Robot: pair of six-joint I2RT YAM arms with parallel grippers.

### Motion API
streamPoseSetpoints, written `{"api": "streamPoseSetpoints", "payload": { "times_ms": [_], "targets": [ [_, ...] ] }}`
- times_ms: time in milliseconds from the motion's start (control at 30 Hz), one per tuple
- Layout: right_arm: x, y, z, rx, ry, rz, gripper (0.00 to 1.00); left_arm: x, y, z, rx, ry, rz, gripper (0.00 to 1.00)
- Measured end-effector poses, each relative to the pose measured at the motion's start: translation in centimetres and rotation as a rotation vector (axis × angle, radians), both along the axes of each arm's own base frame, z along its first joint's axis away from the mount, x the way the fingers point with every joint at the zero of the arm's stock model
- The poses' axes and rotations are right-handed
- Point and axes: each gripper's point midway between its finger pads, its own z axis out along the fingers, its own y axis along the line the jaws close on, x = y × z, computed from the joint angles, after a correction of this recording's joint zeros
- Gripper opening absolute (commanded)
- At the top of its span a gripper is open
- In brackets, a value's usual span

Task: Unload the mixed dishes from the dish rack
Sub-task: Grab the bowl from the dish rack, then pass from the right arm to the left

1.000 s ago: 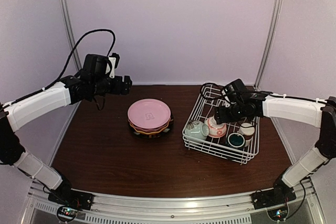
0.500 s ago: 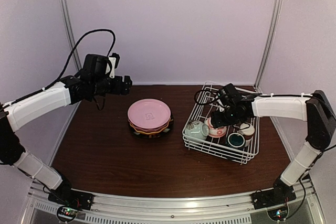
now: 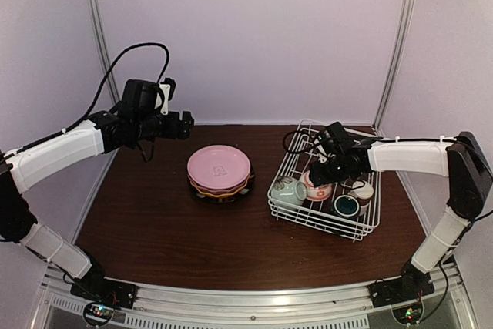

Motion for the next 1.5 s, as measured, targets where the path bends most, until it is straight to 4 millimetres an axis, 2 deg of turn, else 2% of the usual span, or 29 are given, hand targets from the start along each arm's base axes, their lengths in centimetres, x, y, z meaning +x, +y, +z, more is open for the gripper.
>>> {"api": "streamPoseSetpoints", "payload": {
  "times_ms": [133, 367, 667, 867, 967, 1133, 1333, 1500],
  "targets": [
    [0.0, 0.0, 0.1, 0.002, 0.000, 0.002, 0.43, 0.0, 0.0, 0.0, 0.000, 0.000, 0.000, 0.97],
    [-0.1, -0.8, 0.8, -0.007, 0.016, -0.010, 0.42, 0.0, 0.0, 0.0, 0.000, 0.001, -0.001, 0.97],
    [0.3, -0.8, 6.0, 0.032, -0.064, -0.002, 0.40, -0.1, -0.2, 0.0, -0.008, 0.003, -0.010, 0.97],
    [1.1, -1.1, 9.0, 0.055, -0.132, -0.018, 0.40, -0.1, -1.4, 0.1, -0.050, -0.011, -0.065, 0.97],
    [1.2, -1.0, 10.7, 0.075, -0.163, -0.018, 0.39, -0.4, -2.6, -0.5, -0.095, -0.016, -0.127, 0.97],
    [1.6, -0.3, 13.6, 0.131, -0.211, 0.000, 0.39, -1.8, -5.9, -1.7, -0.240, -0.016, -0.298, 0.97],
    [1.2, 1.3, 16.3, 0.241, -0.243, 0.052, 0.39, -2.8, -10.8, 0.4, -0.427, -0.072, -0.527, 0.95],
    [0.7, 3.2, 18.5, 0.378, -0.262, 0.101, 0.38, -4.9, -14.5, 1.4, -0.520, -0.104, -0.709, 0.88]
  ]
}}
